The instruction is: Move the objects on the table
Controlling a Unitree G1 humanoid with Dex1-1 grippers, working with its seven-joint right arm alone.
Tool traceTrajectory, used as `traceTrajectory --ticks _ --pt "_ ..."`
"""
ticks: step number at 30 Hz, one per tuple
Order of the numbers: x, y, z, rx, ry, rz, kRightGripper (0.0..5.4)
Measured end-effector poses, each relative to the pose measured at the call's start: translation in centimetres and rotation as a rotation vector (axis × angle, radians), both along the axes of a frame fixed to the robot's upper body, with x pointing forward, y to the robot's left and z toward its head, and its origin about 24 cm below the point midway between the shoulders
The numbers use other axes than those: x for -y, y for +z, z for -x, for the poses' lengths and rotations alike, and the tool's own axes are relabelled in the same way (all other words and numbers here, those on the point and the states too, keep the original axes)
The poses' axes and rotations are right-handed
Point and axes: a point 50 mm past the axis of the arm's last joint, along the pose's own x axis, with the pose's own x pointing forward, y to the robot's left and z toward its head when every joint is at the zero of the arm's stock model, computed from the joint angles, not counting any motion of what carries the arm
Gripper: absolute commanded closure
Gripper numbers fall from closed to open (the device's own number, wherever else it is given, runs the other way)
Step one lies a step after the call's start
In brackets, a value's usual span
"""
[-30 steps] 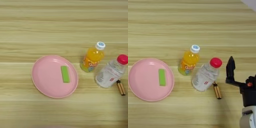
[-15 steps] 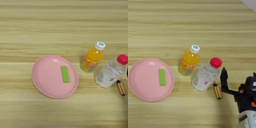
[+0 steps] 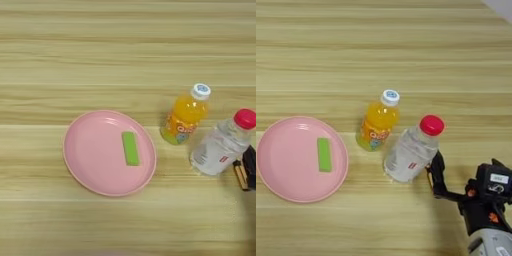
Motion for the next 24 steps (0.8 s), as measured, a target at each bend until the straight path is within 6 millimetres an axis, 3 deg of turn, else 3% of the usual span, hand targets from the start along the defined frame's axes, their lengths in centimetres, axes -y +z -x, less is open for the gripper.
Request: traceTrajectory --ticks 24 --pt "0.1 -3.0 0.3 -0.144 -0.005 -0.01 0.03"
